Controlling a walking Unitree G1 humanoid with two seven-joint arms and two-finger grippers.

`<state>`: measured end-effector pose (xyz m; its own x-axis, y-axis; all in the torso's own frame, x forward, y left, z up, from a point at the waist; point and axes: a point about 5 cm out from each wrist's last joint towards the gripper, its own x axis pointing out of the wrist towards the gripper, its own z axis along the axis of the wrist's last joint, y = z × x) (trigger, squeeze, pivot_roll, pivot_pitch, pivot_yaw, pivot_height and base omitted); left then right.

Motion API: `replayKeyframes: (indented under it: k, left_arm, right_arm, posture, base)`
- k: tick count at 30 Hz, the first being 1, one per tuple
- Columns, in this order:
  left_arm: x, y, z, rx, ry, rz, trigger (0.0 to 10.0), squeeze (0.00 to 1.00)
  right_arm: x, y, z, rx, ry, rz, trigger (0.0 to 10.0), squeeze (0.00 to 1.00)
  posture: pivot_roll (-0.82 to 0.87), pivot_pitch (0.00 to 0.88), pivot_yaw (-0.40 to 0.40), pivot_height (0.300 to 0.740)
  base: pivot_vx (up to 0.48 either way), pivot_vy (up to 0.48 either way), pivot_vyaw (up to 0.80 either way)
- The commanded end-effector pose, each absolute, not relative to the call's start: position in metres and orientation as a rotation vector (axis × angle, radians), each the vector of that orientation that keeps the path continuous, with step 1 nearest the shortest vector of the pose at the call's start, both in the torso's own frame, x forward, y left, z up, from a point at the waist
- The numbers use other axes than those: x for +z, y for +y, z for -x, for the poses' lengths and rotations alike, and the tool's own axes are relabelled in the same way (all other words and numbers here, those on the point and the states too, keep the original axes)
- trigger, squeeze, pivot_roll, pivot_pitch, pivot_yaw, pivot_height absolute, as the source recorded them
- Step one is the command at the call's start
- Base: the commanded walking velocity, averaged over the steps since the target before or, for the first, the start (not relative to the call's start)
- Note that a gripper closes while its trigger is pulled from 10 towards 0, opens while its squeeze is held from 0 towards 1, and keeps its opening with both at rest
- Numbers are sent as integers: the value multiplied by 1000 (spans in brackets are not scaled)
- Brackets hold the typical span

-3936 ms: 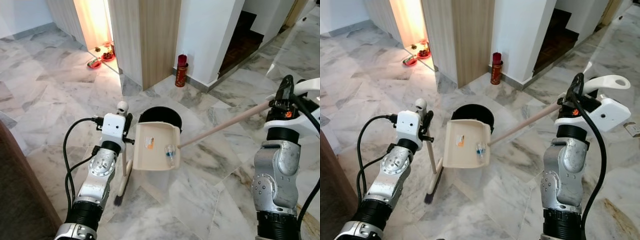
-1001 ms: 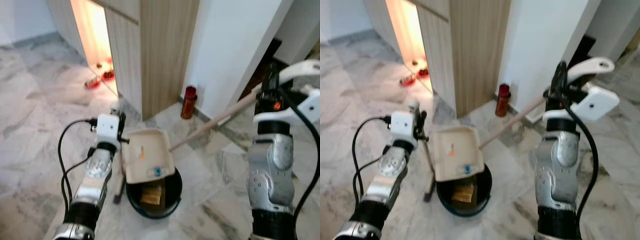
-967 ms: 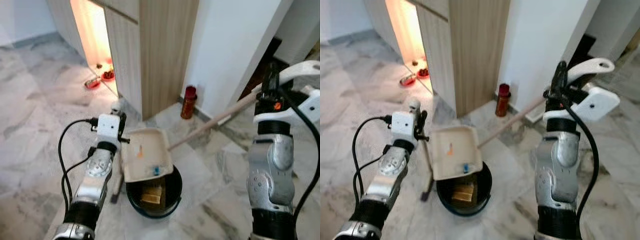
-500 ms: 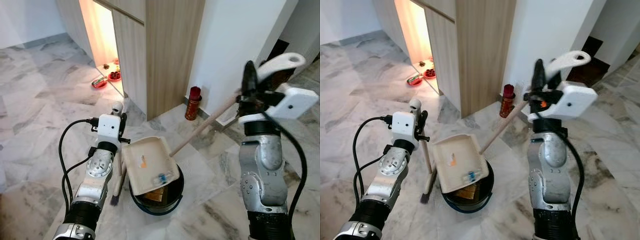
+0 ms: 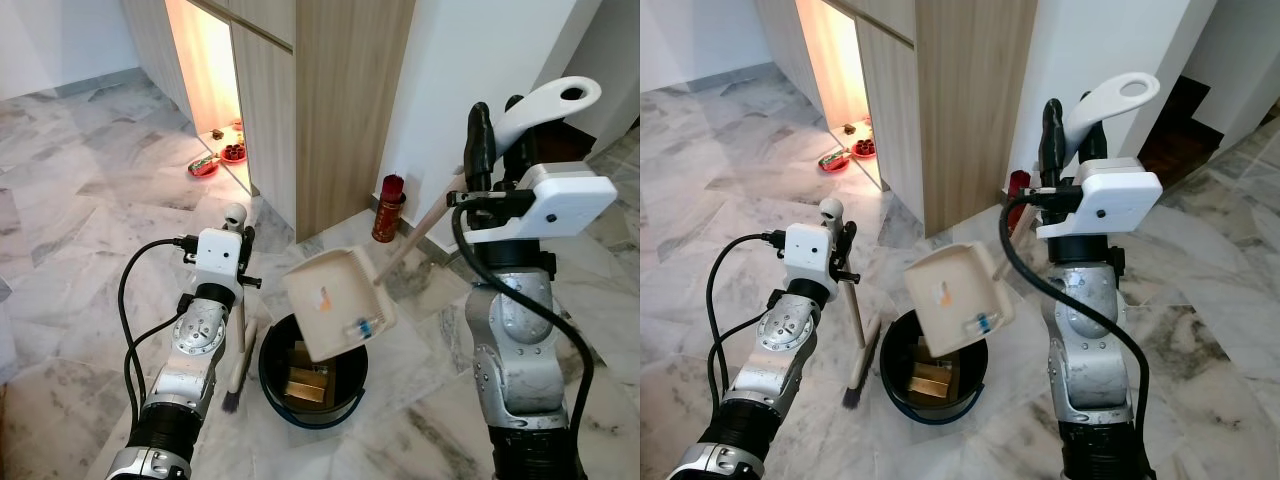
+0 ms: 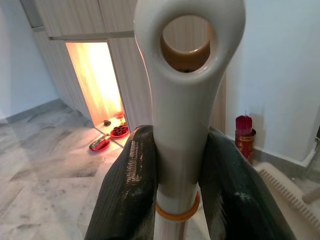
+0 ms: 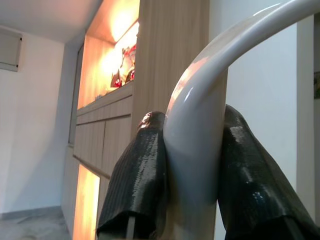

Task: Sweep floor

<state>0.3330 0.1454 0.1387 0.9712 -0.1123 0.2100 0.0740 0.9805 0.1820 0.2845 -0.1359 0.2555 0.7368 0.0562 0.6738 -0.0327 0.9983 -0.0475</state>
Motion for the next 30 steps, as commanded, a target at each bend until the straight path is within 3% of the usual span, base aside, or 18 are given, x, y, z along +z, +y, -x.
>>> replayKeyframes:
  k: [1,10,30]
  left_arm:
    - [152,142,-333,-110,-294,-188,10000,0]
    - [152,141,-332,-118,-297,-188,10000,0]
    - [152,141,-332,-120,-297,-185,10000,0]
  right_arm:
    - [279,-127,-270,83,-891,31,10000,0]
    - [274,-77,-253,333,-920,27,10000,0]
    - [275,-60,-243,422,-973,122,10000,0]
  posture:
    - [115,82,-33,740]
    - [112,86,-33,740]
    - [113,85,-35,740]
  base:
    - [0,0,0]
    - [0,0,0]
    - [0,0,0]
